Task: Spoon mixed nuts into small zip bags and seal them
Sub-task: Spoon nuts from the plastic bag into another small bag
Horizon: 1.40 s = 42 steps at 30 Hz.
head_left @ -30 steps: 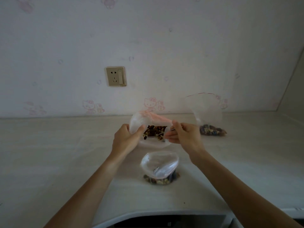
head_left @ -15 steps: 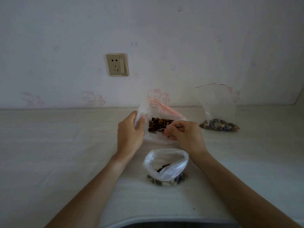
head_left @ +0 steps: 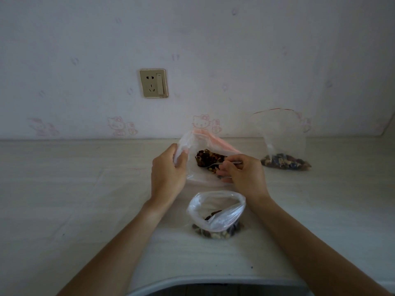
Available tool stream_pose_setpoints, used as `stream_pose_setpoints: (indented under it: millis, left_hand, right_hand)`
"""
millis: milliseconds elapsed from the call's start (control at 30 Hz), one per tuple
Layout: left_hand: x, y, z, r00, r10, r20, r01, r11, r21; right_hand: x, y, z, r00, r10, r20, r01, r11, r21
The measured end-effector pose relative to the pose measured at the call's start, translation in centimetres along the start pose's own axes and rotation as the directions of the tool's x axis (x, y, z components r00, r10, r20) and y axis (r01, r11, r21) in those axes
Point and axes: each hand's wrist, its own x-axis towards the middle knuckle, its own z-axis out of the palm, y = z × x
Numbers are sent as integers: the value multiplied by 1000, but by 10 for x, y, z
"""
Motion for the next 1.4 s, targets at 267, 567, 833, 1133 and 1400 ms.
stream_pose_setpoints:
  millis: [267, 567, 833, 1133, 1400]
  left_hand:
    - [-1, -1, -1, 998, -52, 21, 52, 999, -5]
    - [-4, 2, 0, 988, 115, 101, -115, 993, -4]
    - [-4, 2, -2, 998, 55, 41, -54, 998, -24]
    - [-3, -1, -3, 998, -57, 14, 57, 998, -24]
    - [-2, -1, -4, 997, -70, 36, 71, 997, -29]
  right_hand:
    - [6, 4, -1, 995, 76, 58, -78, 996, 40]
    - [9, 7, 4, 997, 42, 67, -39, 998, -45]
    - [7, 2, 0, 988, 152, 24, -154, 982, 112]
    - [5, -1, -3, 979, 203, 11, -199, 947, 252]
    - [4, -1, -5, 989, 149, 22, -150, 975, 164]
